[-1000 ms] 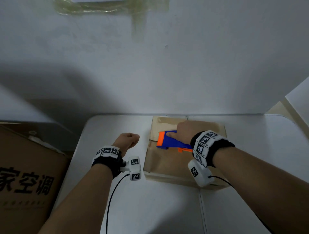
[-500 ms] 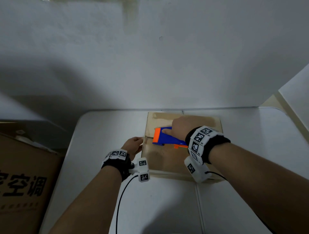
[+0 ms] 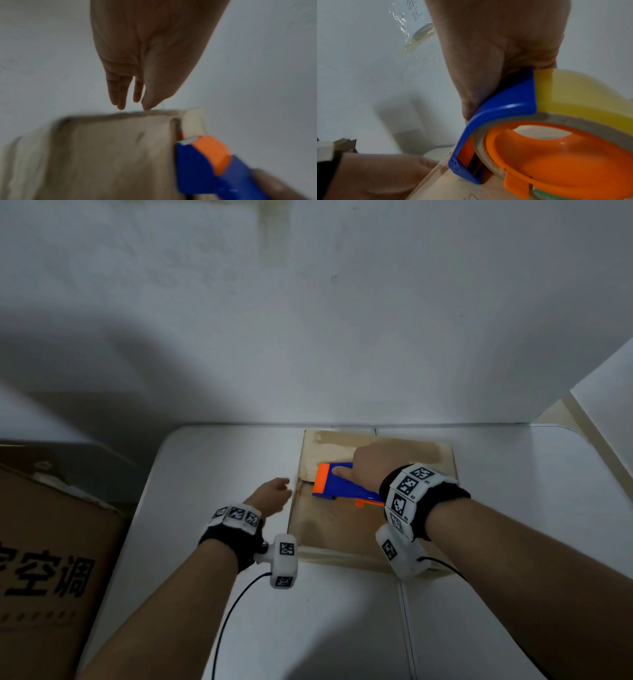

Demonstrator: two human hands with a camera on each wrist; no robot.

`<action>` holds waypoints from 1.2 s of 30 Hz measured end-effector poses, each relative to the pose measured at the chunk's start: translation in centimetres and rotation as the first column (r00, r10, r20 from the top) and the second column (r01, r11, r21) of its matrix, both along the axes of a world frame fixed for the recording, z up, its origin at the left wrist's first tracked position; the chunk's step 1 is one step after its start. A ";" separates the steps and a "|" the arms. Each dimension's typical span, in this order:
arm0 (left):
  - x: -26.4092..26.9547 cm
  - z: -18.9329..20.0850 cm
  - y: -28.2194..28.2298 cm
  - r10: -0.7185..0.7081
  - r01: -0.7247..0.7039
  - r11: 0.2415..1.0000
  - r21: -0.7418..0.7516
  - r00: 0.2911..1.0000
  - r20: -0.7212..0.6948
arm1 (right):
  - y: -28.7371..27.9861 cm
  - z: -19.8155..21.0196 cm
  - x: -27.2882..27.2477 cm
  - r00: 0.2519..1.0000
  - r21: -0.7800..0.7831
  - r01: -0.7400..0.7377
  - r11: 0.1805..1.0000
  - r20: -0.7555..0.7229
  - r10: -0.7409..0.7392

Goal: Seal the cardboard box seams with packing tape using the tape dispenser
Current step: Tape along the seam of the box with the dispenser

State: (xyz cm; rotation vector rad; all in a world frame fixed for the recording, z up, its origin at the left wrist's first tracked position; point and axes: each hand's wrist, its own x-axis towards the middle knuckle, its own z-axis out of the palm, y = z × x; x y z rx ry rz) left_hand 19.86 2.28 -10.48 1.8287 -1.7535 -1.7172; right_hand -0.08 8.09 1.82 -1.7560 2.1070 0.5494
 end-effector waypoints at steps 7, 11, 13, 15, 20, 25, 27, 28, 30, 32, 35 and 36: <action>0.4 5.6 2.4 -0.186 0.222 0.975 0.035 0.885 -0.428 | -0.1 0.0 0.1 1.000 -0.014 -0.002 1.000 0.011 0.002; -0.4 5.9 3.7 -0.177 0.217 0.975 0.051 0.893 -0.413 | 0.1 0.0 -0.2 1.000 -0.022 0.009 1.000 0.027 -0.008; -0.5 5.3 4.3 -0.109 0.159 0.984 0.085 0.899 -0.423 | 0.2 -0.1 -0.3 0.999 -0.022 0.005 1.000 0.039 -0.005; -0.3 4.8 4.7 -0.075 0.138 0.983 0.124 0.907 -0.415 | 0.2 -0.1 -0.4 0.999 -0.018 -0.015 1.000 0.031 0.016; 0.2 5.6 4.1 -0.075 0.153 0.944 0.291 0.962 -0.264 | -0.1 0.3 -0.7 0.999 -0.007 -0.026 1.000 0.036 0.026; 0.1 6.3 2.3 -0.126 0.180 0.922 0.342 0.977 -0.173 | -0.9 0.5 -0.8 0.998 0.005 0.006 1.000 0.070 -0.006; 0.2 6.3 0.8 -0.158 0.182 0.931 0.318 0.982 -0.100 | -1.4 0.5 -0.8 0.995 -0.012 0.034 0.999 0.091 -0.033; 0.3 5.8 -0.3 -0.176 0.189 0.936 0.297 0.982 -0.069 | -1.6 0.4 -1.0 0.991 -0.026 0.052 0.998 0.124 -0.049; 0.2 5.6 -2.0 -0.181 0.182 0.965 0.189 0.983 -0.022 | -2.2 0.2 -1.7 0.961 -0.043 0.088 0.995 0.268 -0.074; -0.3 5.9 -3.3 -0.177 0.173 0.984 0.047 0.980 0.093 | -2.8 -0.2 -2.7 0.887 -0.051 0.147 0.988 0.448 -0.109; -0.4 6.2 -5.6 -0.200 0.232 0.968 -0.095 0.943 0.266 | -3.4 -0.4 -3.7 0.761 -0.107 0.213 0.971 0.641 -0.096; -0.3 6.3 -6.3 -0.171 0.227 0.963 -0.145 0.932 0.321 | -3.6 -0.6 -3.7 0.730 -0.123 0.229 0.966 0.678 -0.087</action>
